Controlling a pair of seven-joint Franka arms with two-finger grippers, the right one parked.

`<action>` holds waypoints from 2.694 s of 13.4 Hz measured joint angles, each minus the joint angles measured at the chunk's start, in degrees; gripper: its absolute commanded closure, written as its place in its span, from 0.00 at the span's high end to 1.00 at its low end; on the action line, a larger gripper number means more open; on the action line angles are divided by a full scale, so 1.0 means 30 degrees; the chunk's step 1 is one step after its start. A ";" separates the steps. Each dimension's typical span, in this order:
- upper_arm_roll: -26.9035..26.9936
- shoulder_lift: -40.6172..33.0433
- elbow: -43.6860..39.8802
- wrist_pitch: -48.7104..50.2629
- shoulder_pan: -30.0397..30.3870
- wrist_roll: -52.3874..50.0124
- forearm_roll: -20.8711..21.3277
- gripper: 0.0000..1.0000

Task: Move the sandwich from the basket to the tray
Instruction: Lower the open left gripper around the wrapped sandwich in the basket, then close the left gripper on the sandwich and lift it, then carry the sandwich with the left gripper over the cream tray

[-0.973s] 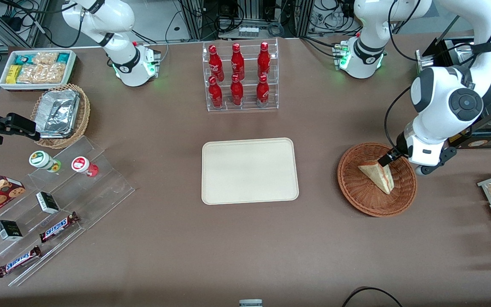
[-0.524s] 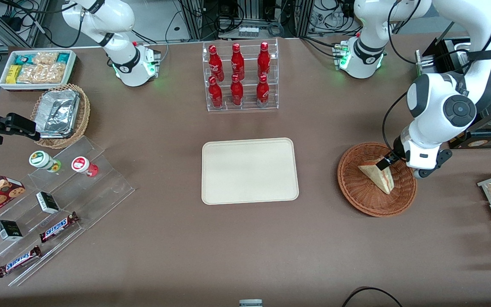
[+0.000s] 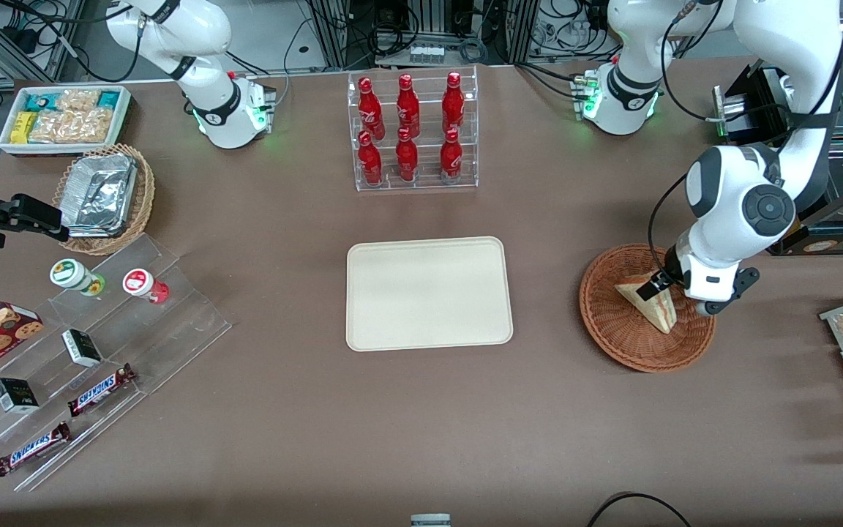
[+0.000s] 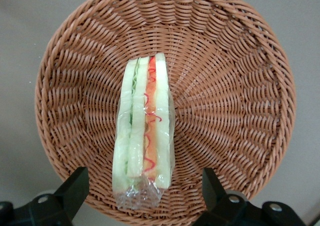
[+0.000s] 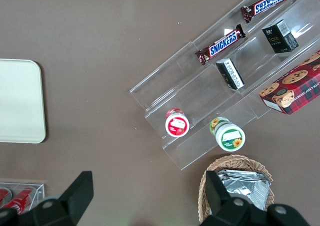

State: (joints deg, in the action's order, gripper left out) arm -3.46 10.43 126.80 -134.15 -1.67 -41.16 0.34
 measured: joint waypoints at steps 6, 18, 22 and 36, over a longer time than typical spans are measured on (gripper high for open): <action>0.0021 0.0979 0.0420 -0.1635 0.0000 -0.0001 0.0000 0.81; 0.0079 -0.0192 0.0546 0.0460 0.0002 0.0303 0.0109 0.00; -0.0133 -0.1458 -0.0556 0.3249 -0.0297 0.0744 0.0275 0.00; -0.0554 0.1513 -0.7133 0.7509 -0.7657 0.1497 0.0146 0.00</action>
State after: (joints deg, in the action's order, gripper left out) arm -5.12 14.97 105.40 -111.62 -24.64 -36.66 0.78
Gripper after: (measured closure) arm 0.846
